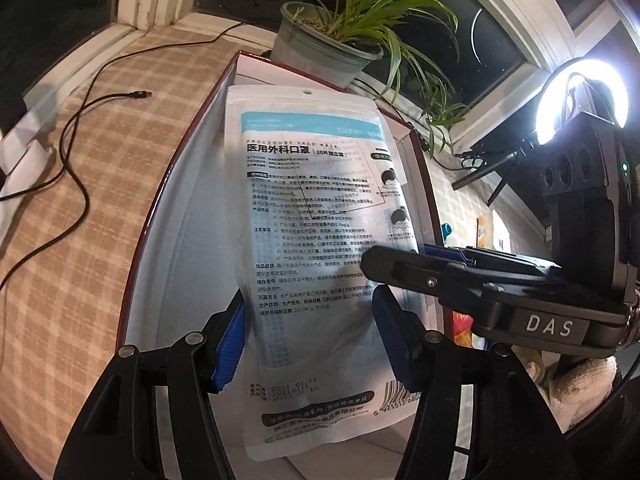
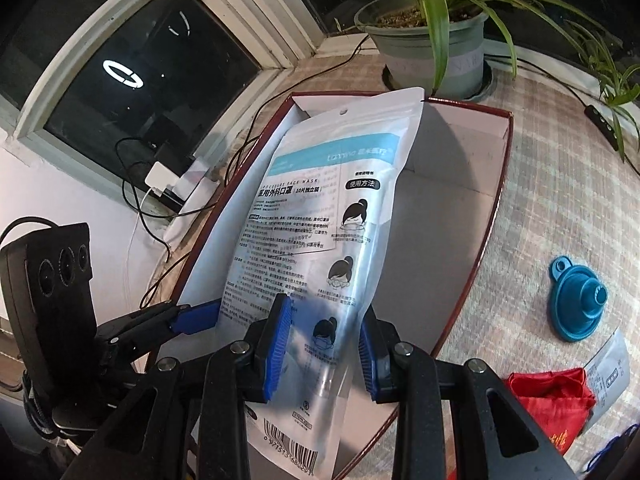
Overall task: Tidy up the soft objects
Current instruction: 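Carry the mask packet with the right gripper over the open box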
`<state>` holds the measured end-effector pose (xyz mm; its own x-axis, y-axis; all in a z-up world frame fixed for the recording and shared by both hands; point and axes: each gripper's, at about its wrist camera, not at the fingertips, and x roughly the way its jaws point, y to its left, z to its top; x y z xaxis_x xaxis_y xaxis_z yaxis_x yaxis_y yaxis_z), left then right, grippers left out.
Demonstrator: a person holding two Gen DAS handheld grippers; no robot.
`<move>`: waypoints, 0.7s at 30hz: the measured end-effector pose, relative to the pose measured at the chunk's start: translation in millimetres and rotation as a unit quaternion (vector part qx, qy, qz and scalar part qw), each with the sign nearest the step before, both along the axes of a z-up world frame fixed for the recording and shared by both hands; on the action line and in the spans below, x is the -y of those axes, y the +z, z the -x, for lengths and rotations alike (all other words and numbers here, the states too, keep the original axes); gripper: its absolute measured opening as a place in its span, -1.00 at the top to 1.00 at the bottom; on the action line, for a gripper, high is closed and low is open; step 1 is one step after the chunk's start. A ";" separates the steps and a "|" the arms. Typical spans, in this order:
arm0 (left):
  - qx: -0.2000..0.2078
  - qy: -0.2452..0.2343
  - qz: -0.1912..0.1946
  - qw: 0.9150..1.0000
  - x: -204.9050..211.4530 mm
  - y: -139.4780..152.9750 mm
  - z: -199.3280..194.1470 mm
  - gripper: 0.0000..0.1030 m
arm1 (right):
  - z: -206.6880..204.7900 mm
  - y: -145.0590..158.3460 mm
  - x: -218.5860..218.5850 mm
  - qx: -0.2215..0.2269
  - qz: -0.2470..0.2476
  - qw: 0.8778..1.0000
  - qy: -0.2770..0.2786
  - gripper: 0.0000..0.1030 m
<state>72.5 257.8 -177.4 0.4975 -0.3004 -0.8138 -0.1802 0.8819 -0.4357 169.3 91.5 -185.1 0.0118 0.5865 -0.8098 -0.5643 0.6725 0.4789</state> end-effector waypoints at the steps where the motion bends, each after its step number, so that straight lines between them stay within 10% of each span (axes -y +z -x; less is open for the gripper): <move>1: -0.001 -0.001 0.000 1.000 -0.1 0.0 1.1 -0.14 | 1.8 -0.1 1.2 -0.002 0.001 1.000 0.001 0.43; 21: -0.024 -0.025 -0.007 0.999 2.7 -4.2 -5.4 -0.17 | 2.0 -0.6 -5.8 -0.012 0.037 0.999 0.008 0.39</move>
